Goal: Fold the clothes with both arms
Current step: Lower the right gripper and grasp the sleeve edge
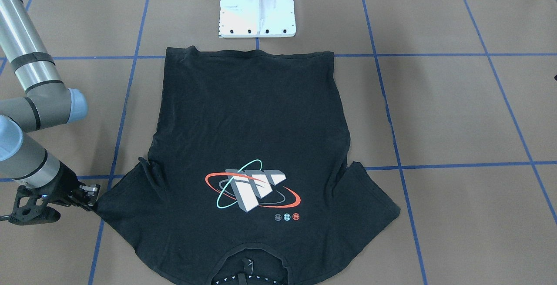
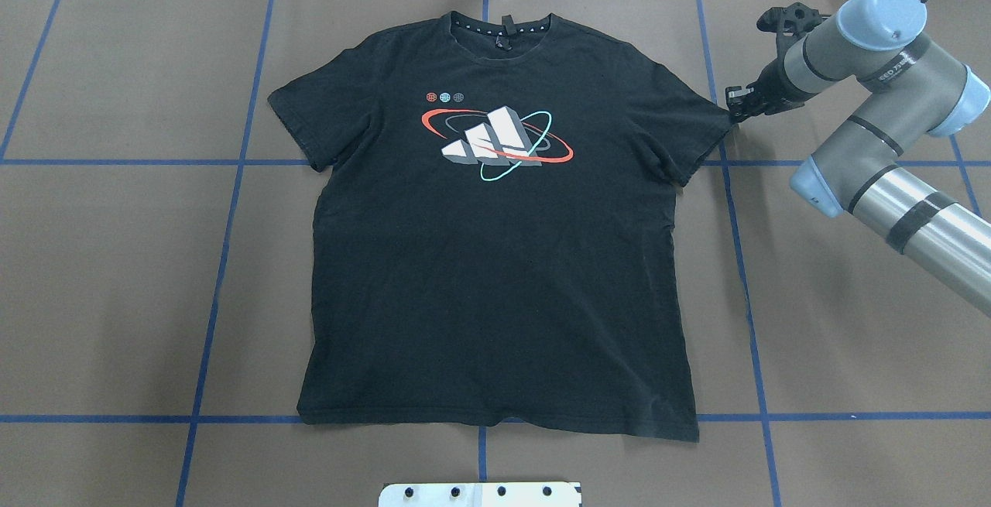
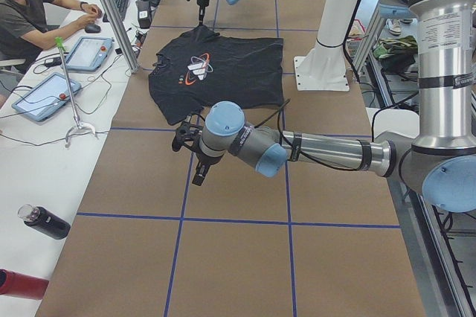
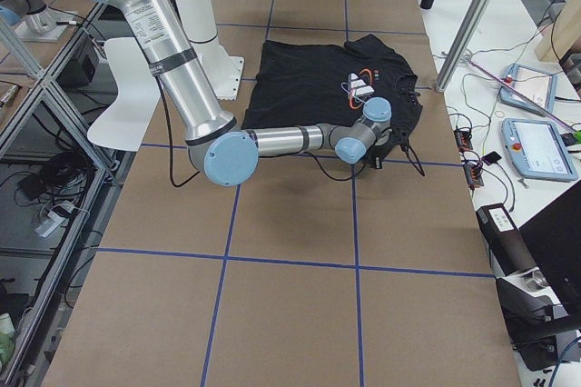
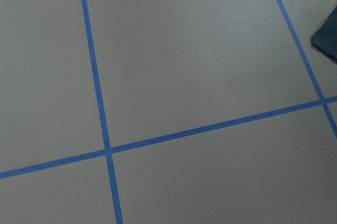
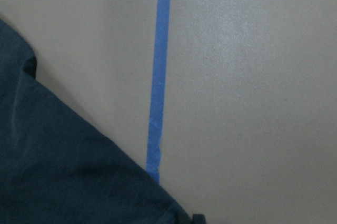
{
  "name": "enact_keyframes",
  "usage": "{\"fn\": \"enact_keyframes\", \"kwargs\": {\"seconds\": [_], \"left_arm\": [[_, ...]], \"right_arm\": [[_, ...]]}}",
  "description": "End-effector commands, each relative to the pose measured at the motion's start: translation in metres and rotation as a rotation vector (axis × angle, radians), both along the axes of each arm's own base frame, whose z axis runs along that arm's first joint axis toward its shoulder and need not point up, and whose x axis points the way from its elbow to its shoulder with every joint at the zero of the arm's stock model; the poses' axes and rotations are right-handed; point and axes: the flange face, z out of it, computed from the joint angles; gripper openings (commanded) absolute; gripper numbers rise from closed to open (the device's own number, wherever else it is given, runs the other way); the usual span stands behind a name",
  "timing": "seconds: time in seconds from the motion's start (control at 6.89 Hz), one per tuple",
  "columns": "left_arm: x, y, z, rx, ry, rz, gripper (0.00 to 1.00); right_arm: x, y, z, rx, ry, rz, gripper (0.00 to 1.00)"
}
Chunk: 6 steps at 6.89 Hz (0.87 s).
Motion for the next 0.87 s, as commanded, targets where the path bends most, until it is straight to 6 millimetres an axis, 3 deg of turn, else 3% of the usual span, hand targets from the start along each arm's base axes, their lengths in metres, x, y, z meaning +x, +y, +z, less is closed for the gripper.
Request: {"fn": "enact_keyframes", "kwargs": {"seconds": [0.0,0.29,0.58,0.73], "left_arm": [[0.0,0.0,0.0,-0.002,0.001,0.001,1.0],[0.0,0.001,-0.003,0.004,0.005,0.0,1.0],[0.0,0.0,-0.003,0.006,0.004,0.001,1.0],[0.001,0.0,-0.003,0.006,0.004,0.003,1.0]], "right_arm": [[-0.001,0.0,-0.012,0.004,-0.019,0.004,0.0],[0.003,0.011,-0.069,0.023,-0.124,-0.004,0.0],[-0.045,0.014,-0.131,-0.058,-0.206,0.041,0.0],[-0.075,0.01,-0.153,-0.083,-0.22,0.048,0.0]]}}
